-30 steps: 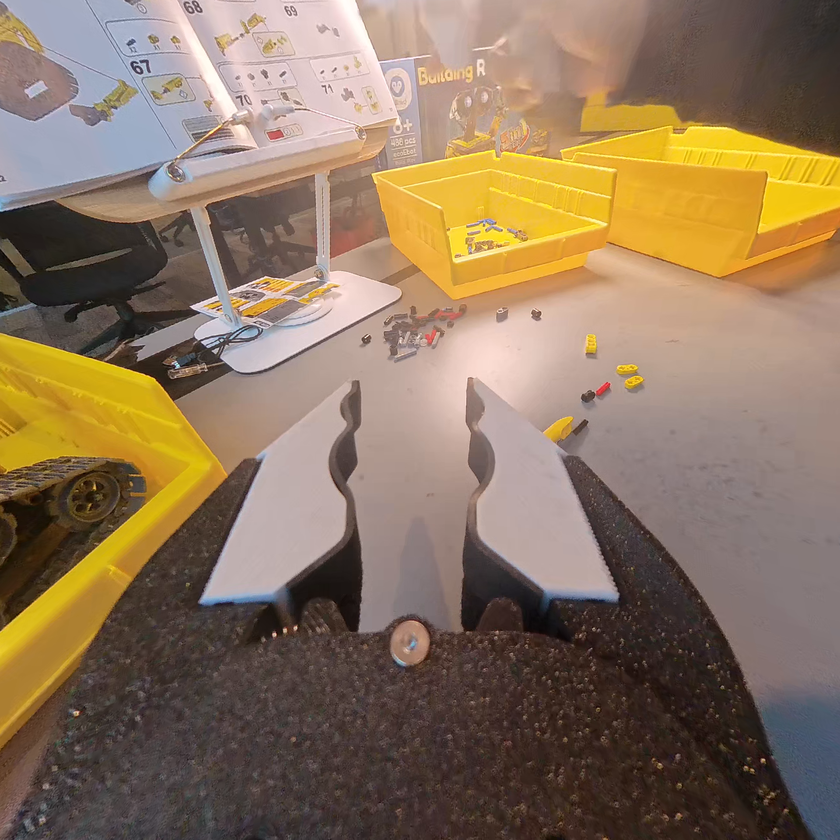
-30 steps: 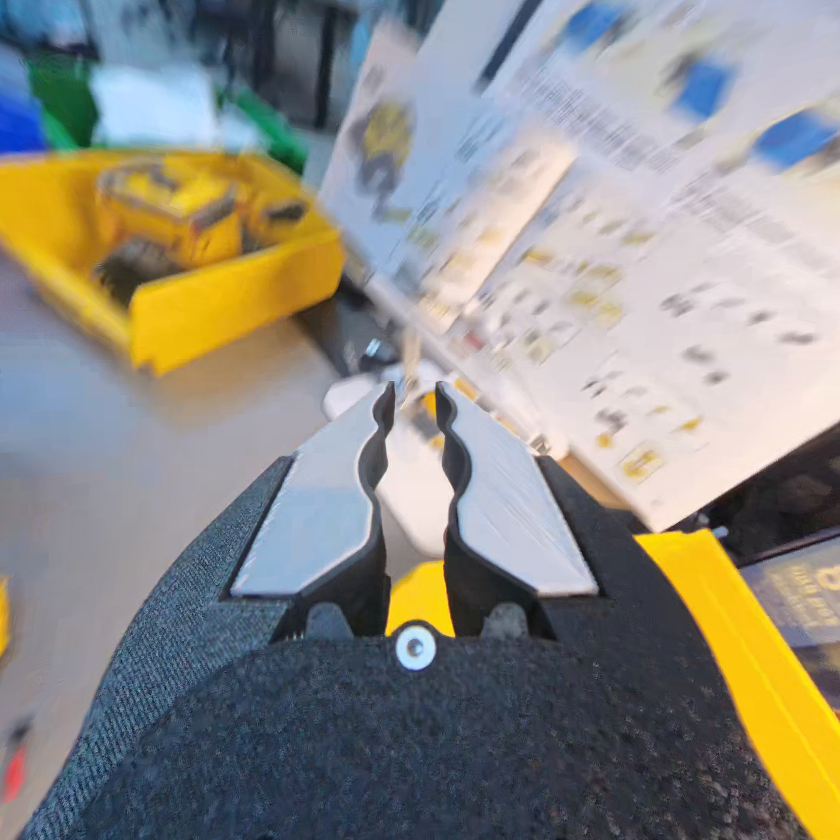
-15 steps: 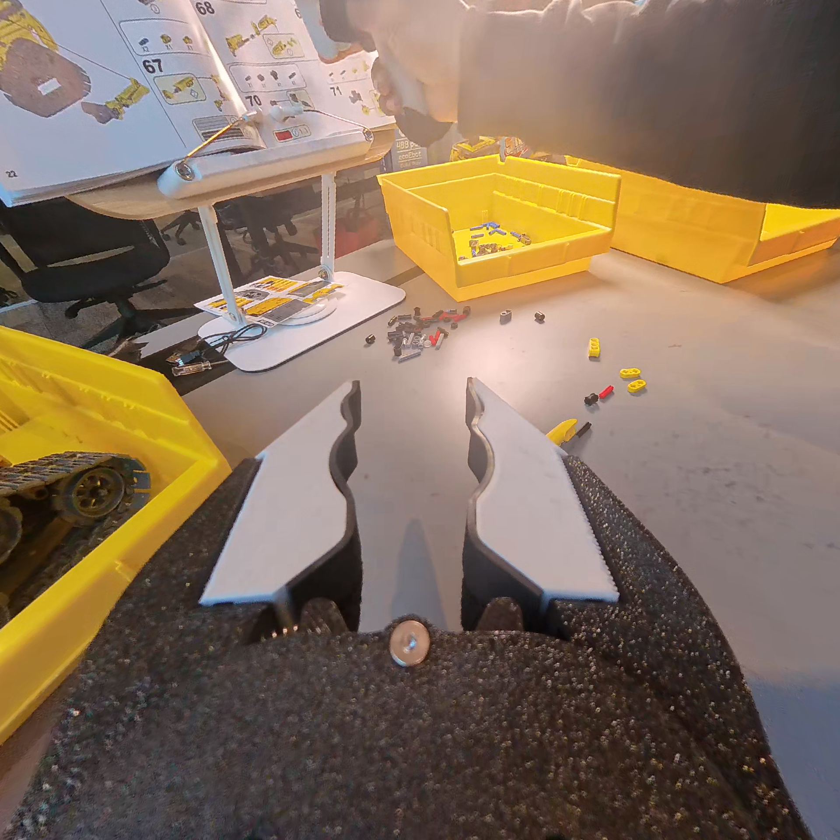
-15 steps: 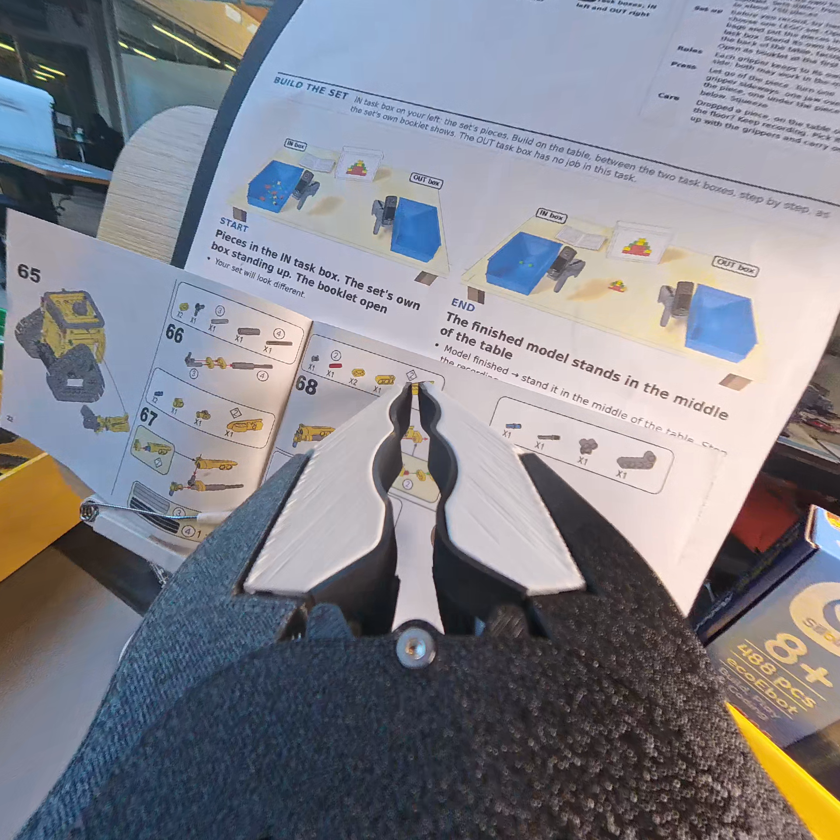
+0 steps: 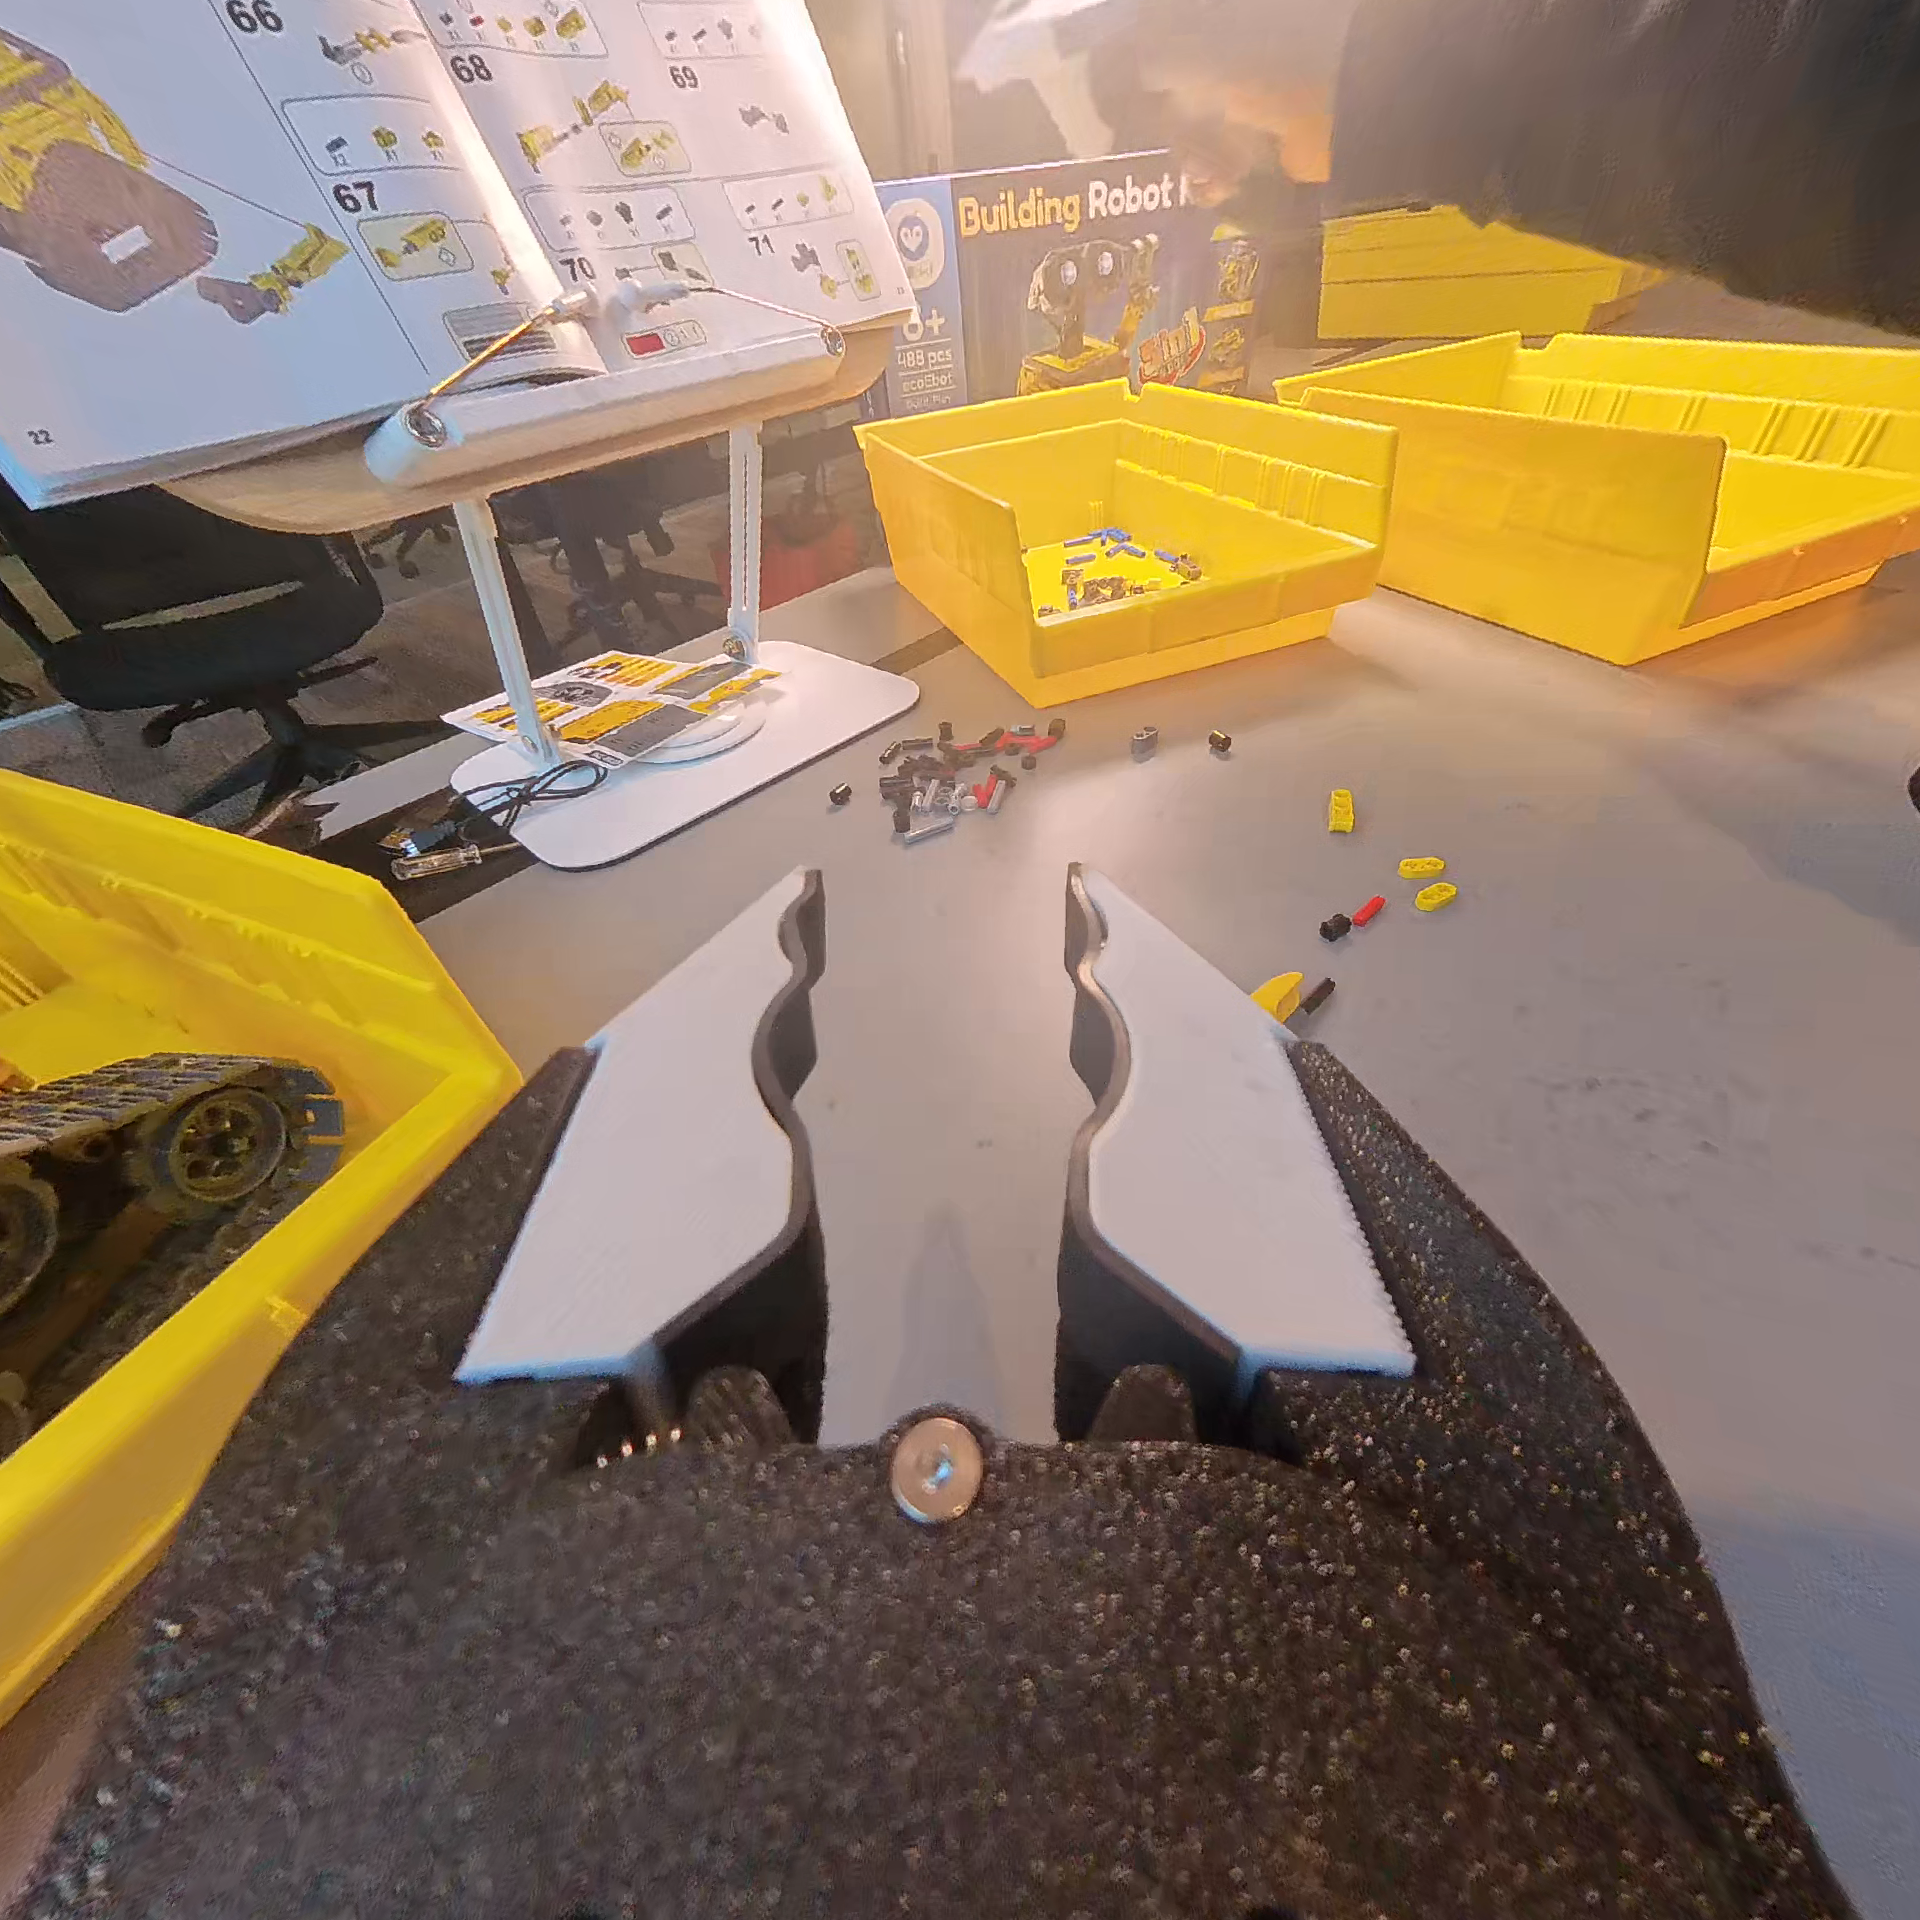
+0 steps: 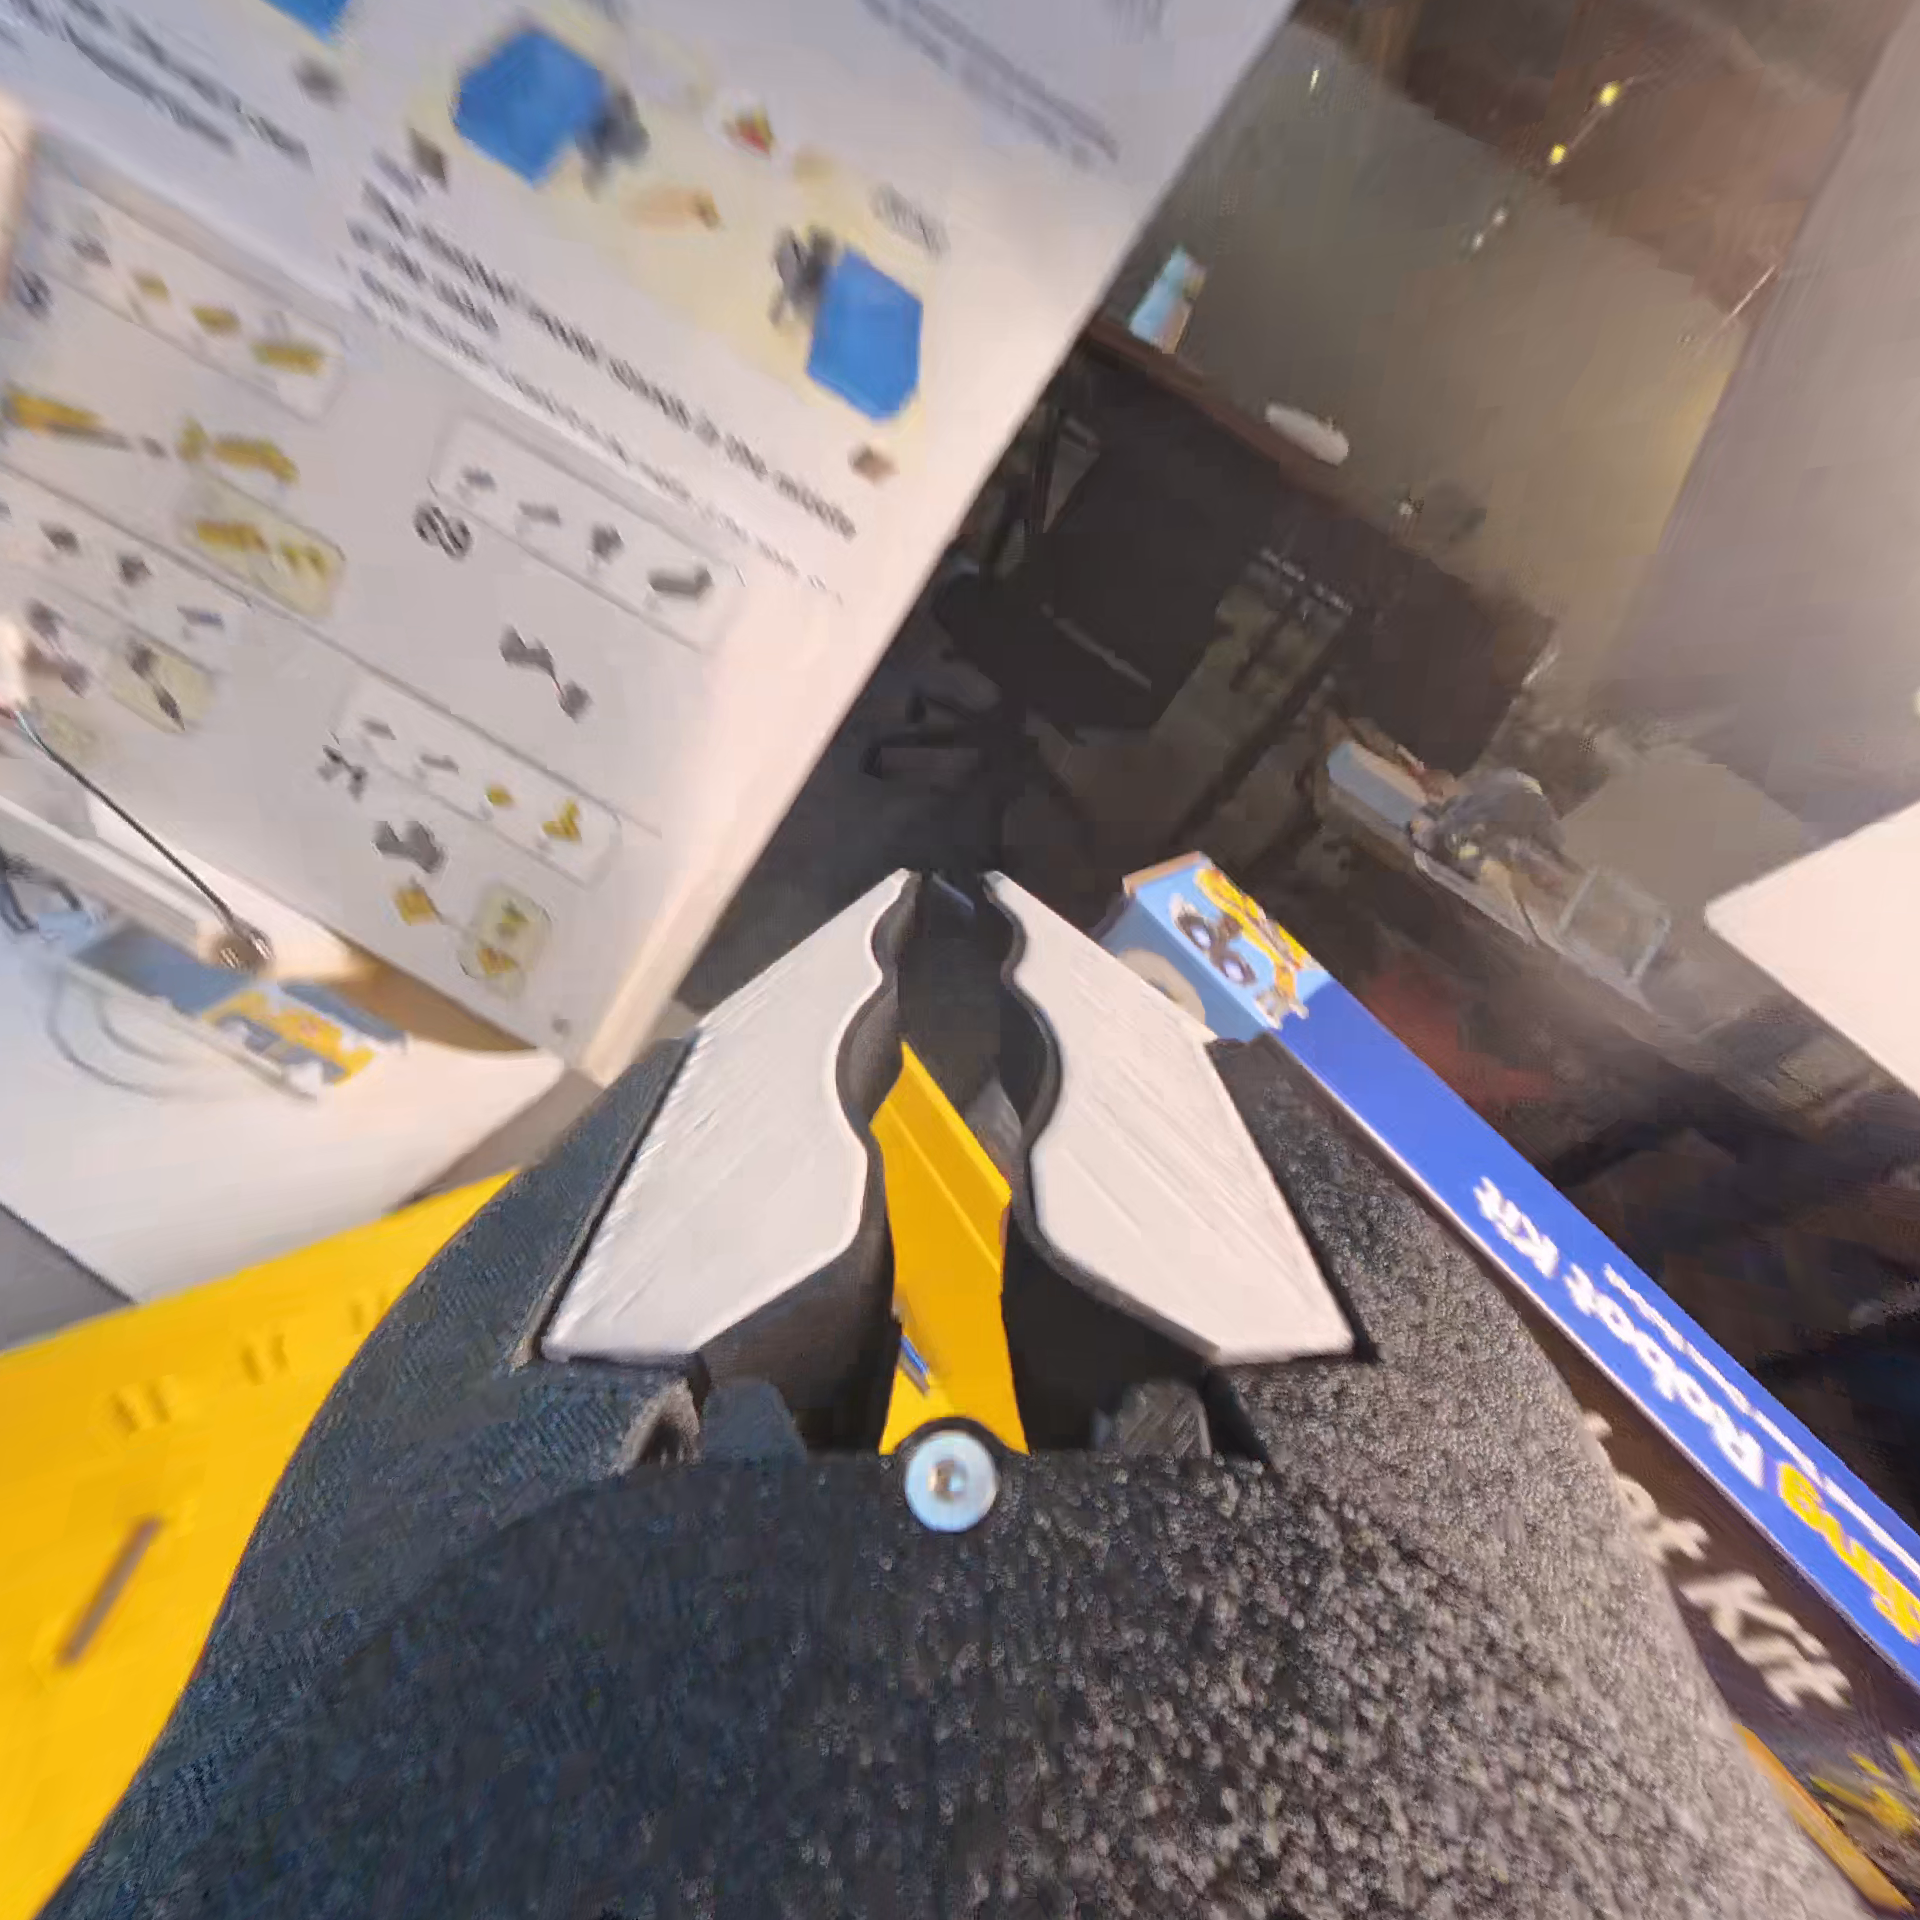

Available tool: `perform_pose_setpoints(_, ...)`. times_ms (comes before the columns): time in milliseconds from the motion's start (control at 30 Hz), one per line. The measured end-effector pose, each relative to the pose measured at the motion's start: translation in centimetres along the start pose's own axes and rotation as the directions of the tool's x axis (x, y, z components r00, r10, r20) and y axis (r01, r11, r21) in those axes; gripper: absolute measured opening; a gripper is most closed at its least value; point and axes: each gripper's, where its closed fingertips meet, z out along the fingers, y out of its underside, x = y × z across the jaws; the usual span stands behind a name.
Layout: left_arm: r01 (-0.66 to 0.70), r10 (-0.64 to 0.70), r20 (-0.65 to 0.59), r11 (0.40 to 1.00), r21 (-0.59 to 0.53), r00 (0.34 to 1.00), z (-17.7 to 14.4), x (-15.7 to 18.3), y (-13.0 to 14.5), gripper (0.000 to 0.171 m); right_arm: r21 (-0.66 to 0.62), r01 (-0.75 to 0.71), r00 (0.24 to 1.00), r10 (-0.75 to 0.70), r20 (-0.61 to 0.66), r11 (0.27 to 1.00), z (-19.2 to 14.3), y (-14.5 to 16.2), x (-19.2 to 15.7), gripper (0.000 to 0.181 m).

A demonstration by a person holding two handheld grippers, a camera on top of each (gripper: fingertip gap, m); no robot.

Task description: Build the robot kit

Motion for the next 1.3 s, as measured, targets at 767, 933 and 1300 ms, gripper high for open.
perform_pose_setpoints(767, 0.066, -0.065, 0.034, 0.997, -0.046, 0.997, 0.5, -1.4, 1.9, 0.045, -0.663, 0.637, 0.678, 0.123, 0.724, 0.394, -5.6, 25.4, -8.4, 0.019)
perform_pose_setpoints(933, 0.079, -0.077, 0.040, 0.996, -0.044, 0.996, 0.5, -1.7, 1.9, 0.045, -0.683, 0.640, 0.660, 0.202, 0.723, 0.352, -6.1, 26.2, -9.2, 0.007)
perform_pose_setpoints(1300, 0.054, -0.053, 0.012, 0.997, -0.049, 0.999, 0.6, -0.8, 1.8, 0.045, -0.320, 0.593, 0.637, -0.187, 0.748, 0.739, -10.3, 10.6, -13.9, 0.007)
